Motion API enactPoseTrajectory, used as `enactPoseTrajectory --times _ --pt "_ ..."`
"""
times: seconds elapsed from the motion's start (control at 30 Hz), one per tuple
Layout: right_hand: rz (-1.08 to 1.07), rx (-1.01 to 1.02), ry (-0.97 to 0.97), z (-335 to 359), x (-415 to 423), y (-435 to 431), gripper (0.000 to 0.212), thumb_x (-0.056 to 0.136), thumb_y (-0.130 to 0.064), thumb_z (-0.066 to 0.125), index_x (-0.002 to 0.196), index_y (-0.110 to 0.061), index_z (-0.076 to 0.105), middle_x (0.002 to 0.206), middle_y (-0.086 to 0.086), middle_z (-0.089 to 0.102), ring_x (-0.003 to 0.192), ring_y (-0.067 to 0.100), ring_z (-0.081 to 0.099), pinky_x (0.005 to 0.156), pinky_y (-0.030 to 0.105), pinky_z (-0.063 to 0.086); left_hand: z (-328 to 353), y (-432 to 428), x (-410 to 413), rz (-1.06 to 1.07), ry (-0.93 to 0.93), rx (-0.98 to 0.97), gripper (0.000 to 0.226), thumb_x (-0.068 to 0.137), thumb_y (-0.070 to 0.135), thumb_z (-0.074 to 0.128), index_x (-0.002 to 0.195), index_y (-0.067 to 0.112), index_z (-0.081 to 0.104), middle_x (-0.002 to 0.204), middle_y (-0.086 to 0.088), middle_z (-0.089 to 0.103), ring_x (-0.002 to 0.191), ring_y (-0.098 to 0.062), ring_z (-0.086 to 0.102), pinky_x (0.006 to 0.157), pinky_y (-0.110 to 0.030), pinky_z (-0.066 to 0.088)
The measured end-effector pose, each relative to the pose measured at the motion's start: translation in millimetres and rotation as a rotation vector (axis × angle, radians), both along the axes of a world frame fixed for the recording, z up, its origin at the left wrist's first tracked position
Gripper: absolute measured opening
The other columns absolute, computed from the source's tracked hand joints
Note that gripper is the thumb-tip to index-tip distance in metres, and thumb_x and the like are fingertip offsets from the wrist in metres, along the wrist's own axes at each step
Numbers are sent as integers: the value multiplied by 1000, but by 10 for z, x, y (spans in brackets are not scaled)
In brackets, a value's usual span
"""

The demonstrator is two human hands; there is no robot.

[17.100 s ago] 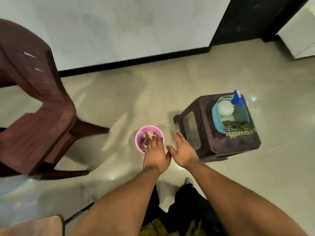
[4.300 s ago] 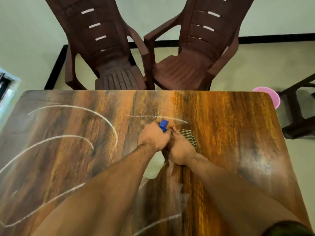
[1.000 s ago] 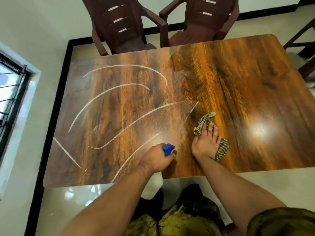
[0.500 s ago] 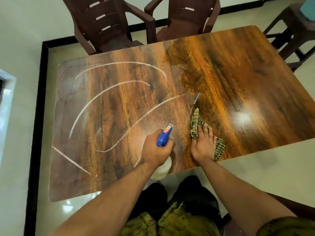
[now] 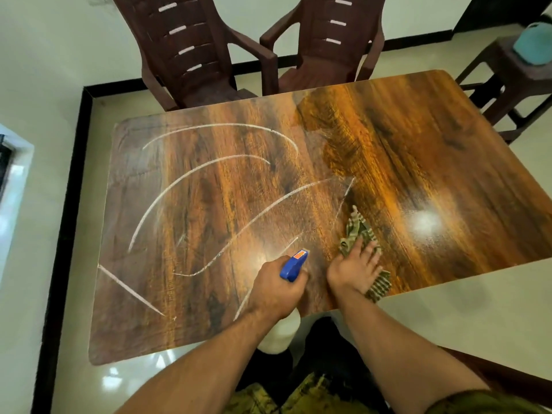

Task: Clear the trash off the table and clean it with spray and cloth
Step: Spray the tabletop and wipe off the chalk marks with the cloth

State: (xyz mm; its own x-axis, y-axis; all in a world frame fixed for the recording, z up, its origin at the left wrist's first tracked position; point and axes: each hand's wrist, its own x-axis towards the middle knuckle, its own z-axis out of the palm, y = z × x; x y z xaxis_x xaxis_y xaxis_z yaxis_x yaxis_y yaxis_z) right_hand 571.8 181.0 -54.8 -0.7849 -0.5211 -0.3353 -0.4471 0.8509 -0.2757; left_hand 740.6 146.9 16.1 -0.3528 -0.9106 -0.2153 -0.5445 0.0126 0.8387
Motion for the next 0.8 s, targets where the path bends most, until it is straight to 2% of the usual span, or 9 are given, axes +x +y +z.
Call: enactPoseTrajectory --times 0.17,0.23,0.33,0.43,0.5,0.57,0.67,0.73,0.8 --pt "1244 -282 85 -155 368 414 65 85 -36 50 147 -24 35 152 7 46 145 29 33 118 45 17 -12 -51 -83 -31 -35 24 21 87 31 65 71 30 51 60 9 53 54 -11 46 53 -30 38" --pt "1386 -236 75 -172 -30 413 67 85 -37 51 149 -29 33 157 2 39 149 27 28 119 47 13 -17 -93 -146 16 1 35 28 85 31 62 63 28 45 53 9 46 50 -11 37 51 -29 31" --pt "843 -67 139 -182 -385 242 69 94 -41 42 158 -32 16 167 -1 10 155 25 7 124 49 4 -13 -185 -237 42 -79 0 26 86 40 61 69 26 48 56 7 48 51 -12 42 51 -28 32" --pt "231 -13 116 -64 -240 -69 71 96 -38 46 159 -20 19 167 8 8 154 30 2 124 53 4 -10 -305 -369 72 -81 26 29 85 39 61 65 26 45 53 7 46 49 -11 41 50 -27 30" --pt "432 -54 144 -126 -95 -108 70 93 -36 46 157 -15 25 165 12 18 154 32 5 123 53 6 8 -381 -466 113 -56 49 28 80 41 57 62 24 43 52 6 44 47 -12 38 50 -30 32" --pt "955 -110 110 -207 -111 -15 70 89 -35 44 155 -20 28 165 8 23 153 26 4 121 51 6 12 -507 -577 133 -57 54 21 80 40 56 67 26 45 56 6 47 51 -12 42 52 -34 38" --pt "1406 -132 -6 -119 -677 -244 71 91 -37 43 157 -29 20 166 -2 8 154 21 2 122 49 0 31 -720 -733 157 -30 92 17 78 42 56 70 28 50 57 6 51 54 -17 50 57 -41 47" --pt "1181 -31 102 -128 -1017 -609 71 96 -38 41 159 -30 9 166 -3 -2 155 21 -2 123 52 -3 59 -880 -876 189 -18 100 25 77 45 57 65 26 48 54 2 50 52 -22 52 55 -43 47" --pt "572 -5 149 -82 -1179 -1060 70 99 -41 40 160 -27 7 168 3 1 154 25 -4 123 56 -2 92 -1062 -1016 199 -46 67 27 83 40 61 65 27 46 56 2 48 53 -20 51 55 -39 44"
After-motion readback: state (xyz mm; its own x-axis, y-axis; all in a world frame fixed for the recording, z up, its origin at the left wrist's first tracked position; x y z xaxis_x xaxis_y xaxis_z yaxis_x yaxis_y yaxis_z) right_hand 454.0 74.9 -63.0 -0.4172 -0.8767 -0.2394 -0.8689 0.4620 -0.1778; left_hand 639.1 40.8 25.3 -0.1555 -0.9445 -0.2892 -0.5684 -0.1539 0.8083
